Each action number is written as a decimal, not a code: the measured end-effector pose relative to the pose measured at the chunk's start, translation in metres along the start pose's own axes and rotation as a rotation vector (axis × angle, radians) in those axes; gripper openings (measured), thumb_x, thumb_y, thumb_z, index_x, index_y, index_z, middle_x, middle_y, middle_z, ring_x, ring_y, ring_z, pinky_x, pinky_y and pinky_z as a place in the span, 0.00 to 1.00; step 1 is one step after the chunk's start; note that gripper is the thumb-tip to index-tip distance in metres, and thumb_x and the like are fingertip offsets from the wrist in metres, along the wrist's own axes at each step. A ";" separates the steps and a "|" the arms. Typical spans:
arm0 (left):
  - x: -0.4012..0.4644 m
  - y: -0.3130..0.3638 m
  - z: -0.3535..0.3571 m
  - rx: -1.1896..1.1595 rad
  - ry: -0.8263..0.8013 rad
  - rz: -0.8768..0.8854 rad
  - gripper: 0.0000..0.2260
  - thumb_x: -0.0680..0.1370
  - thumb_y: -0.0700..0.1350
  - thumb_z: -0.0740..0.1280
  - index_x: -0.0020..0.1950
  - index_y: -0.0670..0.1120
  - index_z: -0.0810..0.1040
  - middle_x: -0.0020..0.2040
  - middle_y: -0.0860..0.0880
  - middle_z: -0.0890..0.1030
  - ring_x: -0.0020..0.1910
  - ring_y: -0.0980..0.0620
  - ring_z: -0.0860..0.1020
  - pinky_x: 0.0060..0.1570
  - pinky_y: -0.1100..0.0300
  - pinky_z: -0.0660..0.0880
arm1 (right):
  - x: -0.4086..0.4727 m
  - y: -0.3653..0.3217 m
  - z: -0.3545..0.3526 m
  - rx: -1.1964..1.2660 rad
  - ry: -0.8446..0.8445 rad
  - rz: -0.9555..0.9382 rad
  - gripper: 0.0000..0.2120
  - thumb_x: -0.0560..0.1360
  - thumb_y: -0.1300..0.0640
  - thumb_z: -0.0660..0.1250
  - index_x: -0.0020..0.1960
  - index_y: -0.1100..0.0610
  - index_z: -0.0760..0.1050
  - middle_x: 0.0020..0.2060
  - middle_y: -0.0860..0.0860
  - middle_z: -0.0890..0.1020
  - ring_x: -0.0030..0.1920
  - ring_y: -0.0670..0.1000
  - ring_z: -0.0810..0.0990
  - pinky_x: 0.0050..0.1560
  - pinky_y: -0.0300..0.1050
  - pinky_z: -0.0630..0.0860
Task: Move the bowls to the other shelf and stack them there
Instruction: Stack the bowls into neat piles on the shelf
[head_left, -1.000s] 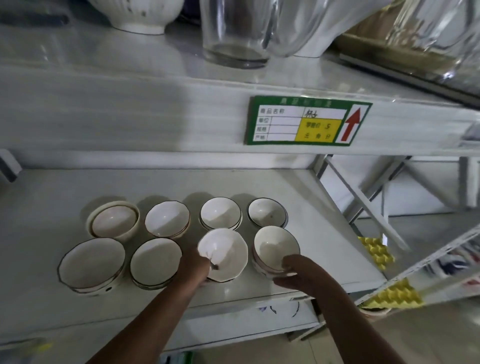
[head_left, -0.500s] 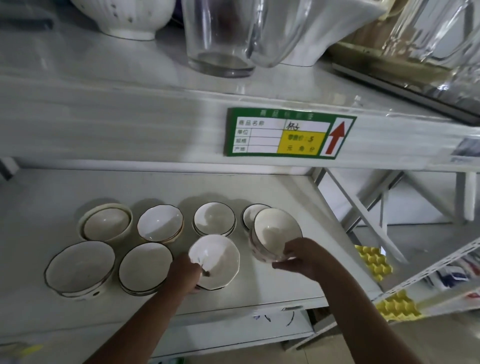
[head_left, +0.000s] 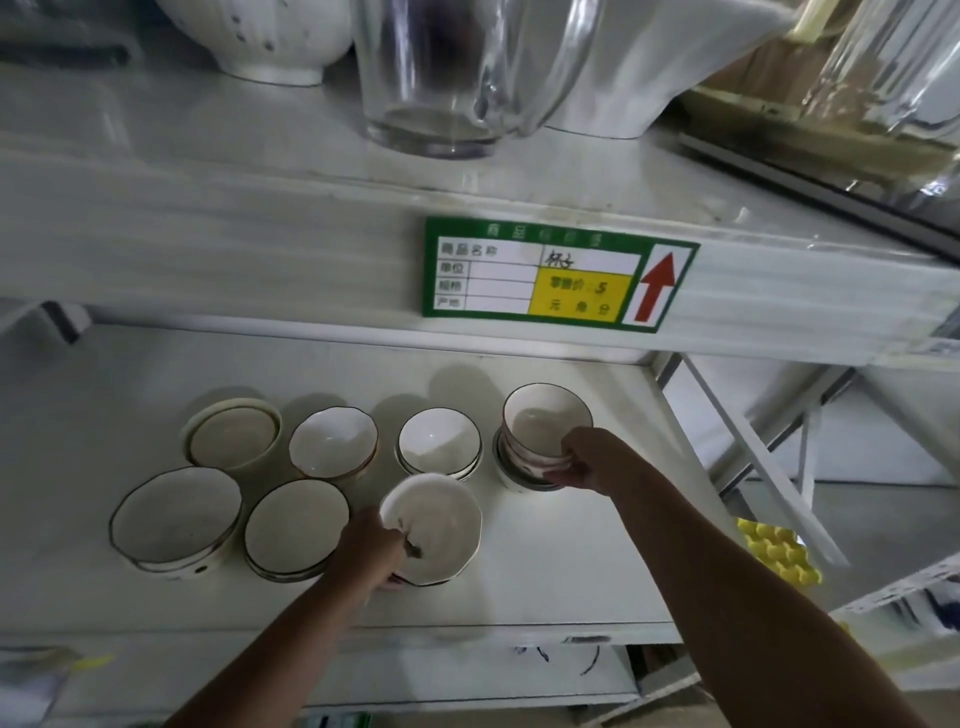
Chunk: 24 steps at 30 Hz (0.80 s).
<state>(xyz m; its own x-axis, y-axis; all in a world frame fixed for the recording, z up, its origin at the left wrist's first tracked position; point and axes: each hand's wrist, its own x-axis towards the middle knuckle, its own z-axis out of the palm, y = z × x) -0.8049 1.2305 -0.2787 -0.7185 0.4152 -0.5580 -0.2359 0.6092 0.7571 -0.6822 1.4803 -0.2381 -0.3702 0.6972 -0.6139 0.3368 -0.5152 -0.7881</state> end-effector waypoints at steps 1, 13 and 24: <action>0.000 -0.001 0.000 0.006 0.004 0.001 0.17 0.74 0.34 0.62 0.63 0.41 0.72 0.55 0.40 0.76 0.49 0.36 0.80 0.38 0.40 0.82 | 0.002 0.000 0.001 -0.020 0.005 -0.008 0.14 0.75 0.73 0.59 0.60 0.66 0.70 0.58 0.63 0.70 0.48 0.64 0.76 0.25 0.52 0.82; 0.001 0.000 0.001 0.009 0.011 -0.023 0.19 0.73 0.31 0.60 0.64 0.40 0.71 0.57 0.40 0.74 0.52 0.36 0.77 0.39 0.39 0.81 | 0.010 0.006 -0.001 -0.208 0.098 -0.018 0.22 0.75 0.71 0.66 0.63 0.59 0.61 0.59 0.60 0.67 0.42 0.59 0.79 0.31 0.50 0.84; 0.000 0.000 -0.001 -0.031 -0.046 -0.076 0.20 0.73 0.30 0.59 0.65 0.40 0.69 0.62 0.39 0.72 0.55 0.34 0.77 0.40 0.41 0.82 | 0.016 0.006 -0.003 -0.298 0.131 0.052 0.25 0.75 0.66 0.66 0.68 0.58 0.62 0.42 0.55 0.70 0.37 0.51 0.72 0.26 0.39 0.74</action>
<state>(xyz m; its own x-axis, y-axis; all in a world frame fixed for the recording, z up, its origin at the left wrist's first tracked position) -0.8055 1.2293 -0.2784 -0.6670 0.3998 -0.6287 -0.3093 0.6191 0.7218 -0.6829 1.4899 -0.2525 -0.2375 0.7421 -0.6268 0.5980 -0.3968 -0.6964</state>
